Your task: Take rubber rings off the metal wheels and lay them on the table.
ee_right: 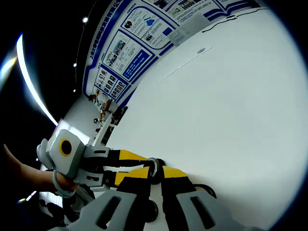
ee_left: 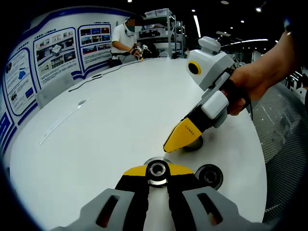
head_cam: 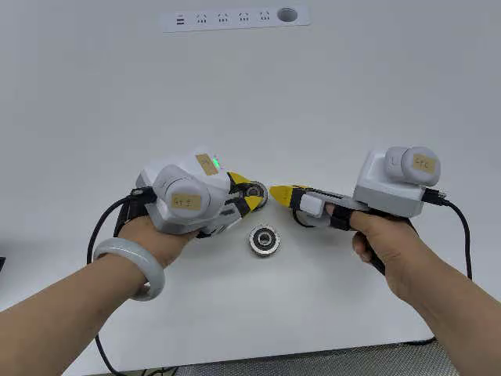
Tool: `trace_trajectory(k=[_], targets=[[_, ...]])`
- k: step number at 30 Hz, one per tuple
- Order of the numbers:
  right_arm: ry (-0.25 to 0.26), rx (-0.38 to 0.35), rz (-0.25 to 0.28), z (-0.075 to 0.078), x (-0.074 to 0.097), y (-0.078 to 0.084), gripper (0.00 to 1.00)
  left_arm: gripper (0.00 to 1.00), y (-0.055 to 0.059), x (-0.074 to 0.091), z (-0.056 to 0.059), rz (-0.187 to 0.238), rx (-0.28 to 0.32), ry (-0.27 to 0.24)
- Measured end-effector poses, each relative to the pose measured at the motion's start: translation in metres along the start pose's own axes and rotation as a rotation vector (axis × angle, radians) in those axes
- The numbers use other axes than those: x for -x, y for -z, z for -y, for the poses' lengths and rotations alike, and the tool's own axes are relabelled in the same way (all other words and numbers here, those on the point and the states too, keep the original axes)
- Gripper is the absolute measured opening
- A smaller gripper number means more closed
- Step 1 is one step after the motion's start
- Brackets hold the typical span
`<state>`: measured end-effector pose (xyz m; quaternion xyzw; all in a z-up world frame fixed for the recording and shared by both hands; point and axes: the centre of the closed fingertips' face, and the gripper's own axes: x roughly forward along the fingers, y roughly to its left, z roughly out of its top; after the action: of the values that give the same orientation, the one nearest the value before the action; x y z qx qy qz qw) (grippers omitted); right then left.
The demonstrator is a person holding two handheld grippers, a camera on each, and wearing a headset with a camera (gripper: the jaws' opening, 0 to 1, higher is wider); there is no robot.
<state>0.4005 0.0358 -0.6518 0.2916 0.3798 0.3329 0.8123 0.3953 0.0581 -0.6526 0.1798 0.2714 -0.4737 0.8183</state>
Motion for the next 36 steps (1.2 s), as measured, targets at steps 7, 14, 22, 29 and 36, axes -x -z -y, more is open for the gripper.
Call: trace_trajectory(k=[7, 14, 22, 29, 36], targets=[[-0.002, -0.001, -0.018, -0.001, -0.005, 0.002, 0.10, 0.14, 0.000, 0.000, 0.000, 0.003, -0.002, 0.001], [-0.011, -0.002, -0.030, -0.002, -0.009, 0.003, 0.11, 0.14, 0.000, 0.000, 0.000, 0.007, 0.003, -0.001], [-0.031, -0.008, -0.044, -0.004, -0.015, 0.003, 0.12, 0.14, -0.001, 0.000, 0.000, 0.008, 0.004, -0.002], [-0.045, -0.028, -0.063, -0.005, -0.016, 0.005, 0.13, 0.14, -0.001, 0.001, 0.000, 0.010, 0.005, -0.003], [-0.066, -0.101, -0.076, -0.006, -0.013, 0.008, 0.13, 0.14, 0.000, 0.001, 0.001, 0.011, 0.006, -0.003]])
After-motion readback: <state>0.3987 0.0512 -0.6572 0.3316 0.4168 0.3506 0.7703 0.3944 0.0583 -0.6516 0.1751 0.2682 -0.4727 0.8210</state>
